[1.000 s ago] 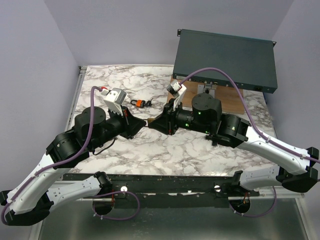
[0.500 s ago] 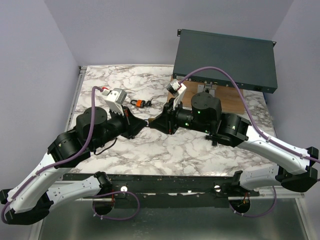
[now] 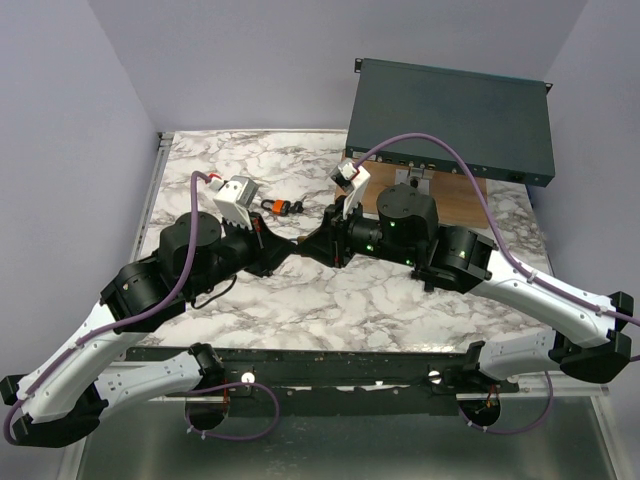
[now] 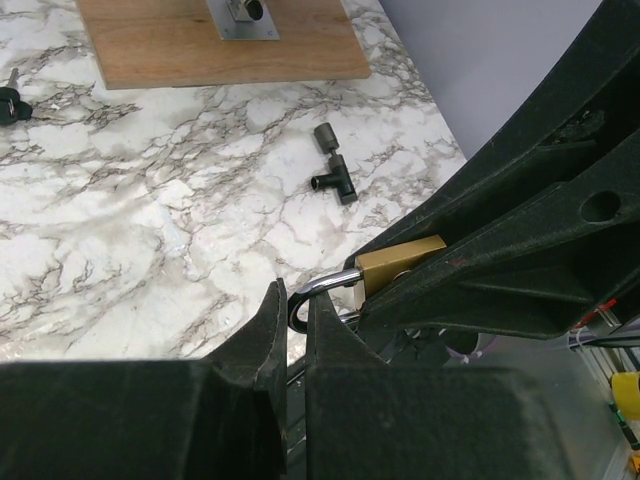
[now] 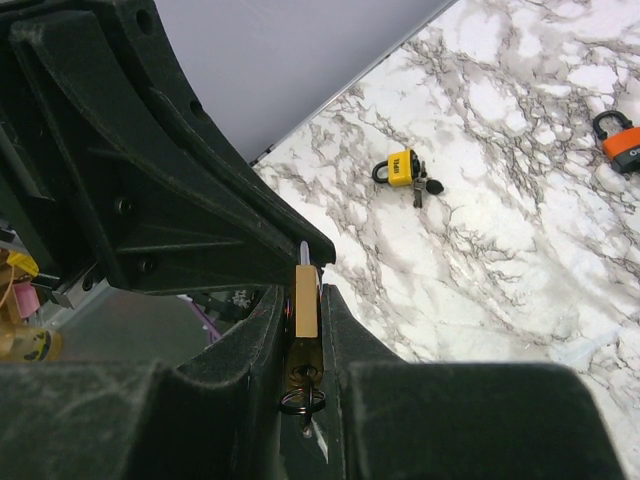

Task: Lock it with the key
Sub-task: Lock the lock.

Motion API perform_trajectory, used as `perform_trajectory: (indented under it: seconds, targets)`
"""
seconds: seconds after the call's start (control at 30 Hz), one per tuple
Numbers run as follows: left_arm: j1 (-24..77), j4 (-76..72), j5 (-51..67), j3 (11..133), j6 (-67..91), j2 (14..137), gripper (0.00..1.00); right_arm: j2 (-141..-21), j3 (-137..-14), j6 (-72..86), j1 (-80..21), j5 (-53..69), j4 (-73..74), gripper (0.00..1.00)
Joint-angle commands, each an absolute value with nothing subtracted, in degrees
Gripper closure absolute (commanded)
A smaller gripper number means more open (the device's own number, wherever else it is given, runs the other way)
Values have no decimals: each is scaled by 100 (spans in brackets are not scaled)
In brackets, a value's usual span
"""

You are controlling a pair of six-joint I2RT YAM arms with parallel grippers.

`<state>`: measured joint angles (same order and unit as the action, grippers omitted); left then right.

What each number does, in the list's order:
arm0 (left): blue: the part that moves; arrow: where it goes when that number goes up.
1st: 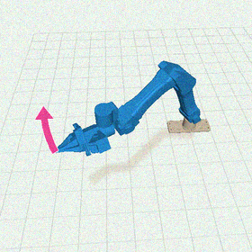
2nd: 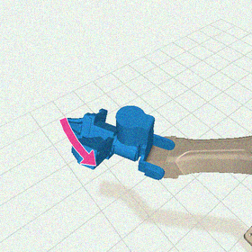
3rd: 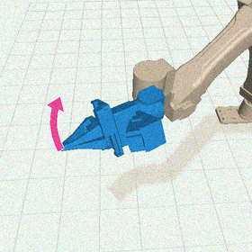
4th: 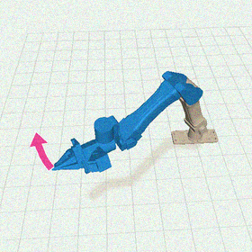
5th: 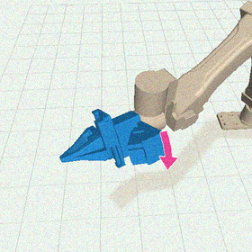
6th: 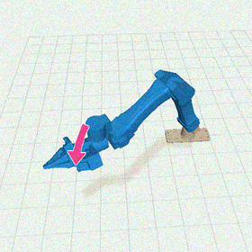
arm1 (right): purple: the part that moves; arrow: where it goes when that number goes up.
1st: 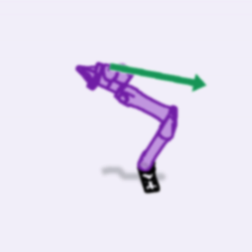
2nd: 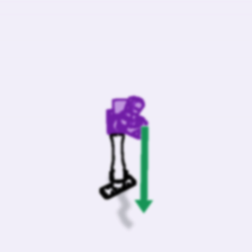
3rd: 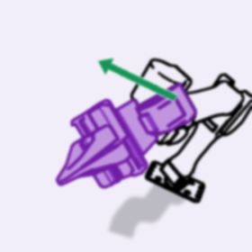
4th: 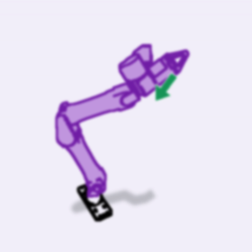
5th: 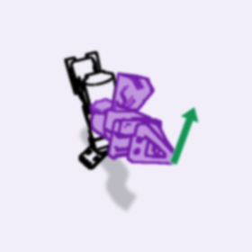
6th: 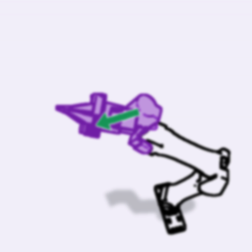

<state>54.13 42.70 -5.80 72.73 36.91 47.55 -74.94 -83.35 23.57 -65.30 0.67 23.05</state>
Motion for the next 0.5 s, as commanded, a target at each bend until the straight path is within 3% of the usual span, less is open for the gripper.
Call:
perform_trajectory:
  seconds: [0.0,0.47]
  targets:
    - [5976,1715,1590,7699,4452,4986,100,-8278,-7960,2432,-6621,-96,1679,99]
    - [6101,1389,1778,8002,4559,5200,100,-8453,-7856,2507,-6625,-44,1565,99]
